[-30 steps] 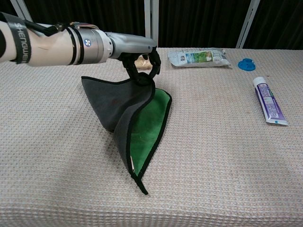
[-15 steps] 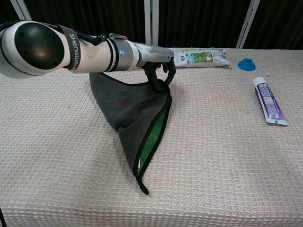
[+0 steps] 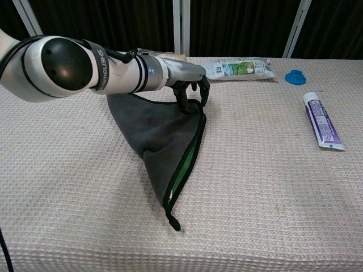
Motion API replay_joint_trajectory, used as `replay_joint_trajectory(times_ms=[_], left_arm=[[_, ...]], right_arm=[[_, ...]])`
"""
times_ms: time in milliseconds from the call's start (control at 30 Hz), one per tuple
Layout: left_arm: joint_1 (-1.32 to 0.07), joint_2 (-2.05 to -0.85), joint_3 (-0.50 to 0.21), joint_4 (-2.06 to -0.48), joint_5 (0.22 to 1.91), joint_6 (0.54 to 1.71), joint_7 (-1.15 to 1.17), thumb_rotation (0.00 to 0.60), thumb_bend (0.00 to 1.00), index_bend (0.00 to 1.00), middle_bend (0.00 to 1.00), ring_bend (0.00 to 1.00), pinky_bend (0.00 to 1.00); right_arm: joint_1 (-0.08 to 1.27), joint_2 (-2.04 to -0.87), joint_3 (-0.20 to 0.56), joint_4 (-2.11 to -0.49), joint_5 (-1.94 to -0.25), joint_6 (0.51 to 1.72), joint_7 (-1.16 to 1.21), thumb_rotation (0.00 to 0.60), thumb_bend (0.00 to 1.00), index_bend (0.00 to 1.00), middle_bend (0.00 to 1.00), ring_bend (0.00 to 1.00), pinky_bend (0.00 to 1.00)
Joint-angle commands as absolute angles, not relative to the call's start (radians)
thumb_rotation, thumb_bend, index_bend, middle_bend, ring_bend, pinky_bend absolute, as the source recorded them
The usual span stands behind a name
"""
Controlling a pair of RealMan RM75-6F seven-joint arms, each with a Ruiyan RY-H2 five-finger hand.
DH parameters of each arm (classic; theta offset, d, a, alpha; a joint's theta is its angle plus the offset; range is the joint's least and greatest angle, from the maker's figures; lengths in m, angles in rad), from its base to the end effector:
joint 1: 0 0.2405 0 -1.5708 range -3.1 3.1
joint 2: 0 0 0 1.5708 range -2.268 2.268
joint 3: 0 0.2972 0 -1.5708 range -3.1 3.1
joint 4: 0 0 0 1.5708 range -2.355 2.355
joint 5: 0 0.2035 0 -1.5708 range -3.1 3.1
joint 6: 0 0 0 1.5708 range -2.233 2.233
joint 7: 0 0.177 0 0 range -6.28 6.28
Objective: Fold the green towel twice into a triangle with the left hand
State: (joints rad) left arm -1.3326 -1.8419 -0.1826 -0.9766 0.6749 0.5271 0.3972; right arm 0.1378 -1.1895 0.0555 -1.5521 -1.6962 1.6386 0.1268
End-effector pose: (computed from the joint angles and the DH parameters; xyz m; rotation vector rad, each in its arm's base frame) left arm -0.0123 0.4799 -0.1412 -2.1795 -0.9191 -0.7254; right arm -0.2978 -0.2287 0.1754 1.4480 -0.7840 1.2564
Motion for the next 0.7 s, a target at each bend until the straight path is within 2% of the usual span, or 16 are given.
replay_joint_trajectory(times_ms=[33,200,333,467,700], left_arm=[[-1.304,-1.804,-0.189,-1.049,0.702,0.595,0.387,0.6,0.25,0.21,0.14,0.14,0.14],[-1.222,-1.698,-0.201,-1.233,0.794,0.733,0.341,0.6,0.25,0.21,0.13,0.14,0.14],[-1.129,-1.585,-0.168,-1.408,0.935,0.822,0.276,0.6,0.25,0.25,0.14,0.14,0.14],[-1.022,-1.49,-0.086,-1.537,1.12,0.909,0.201,0.6,0.25,0.31,0.15,0.14,0.14],[-0.903,-1.437,0.069,-1.603,1.432,1.022,0.102,0.6,0.26,0.36,0.15,0.14,0.14]], right_arm=[[0.138,-1.19,0.056,-1.554,-1.7,1.641,0.125,0.6,0.31,0.24,0.16,0.0,0.1],[0.143,-1.192,0.057,-1.558,-1.715,1.643,0.122,0.6,0.31,0.24,0.16,0.0,0.1],[0.148,-1.193,0.058,-1.558,-1.727,1.646,0.124,0.6,0.31,0.24,0.16,0.0,0.1],[0.152,-1.196,0.058,-1.552,-1.732,1.643,0.131,0.6,0.31,0.24,0.16,0.0,0.1],[0.17,-1.207,0.057,-1.544,-1.744,1.626,0.136,0.6,0.31,0.24,0.16,0.0,0.1]])
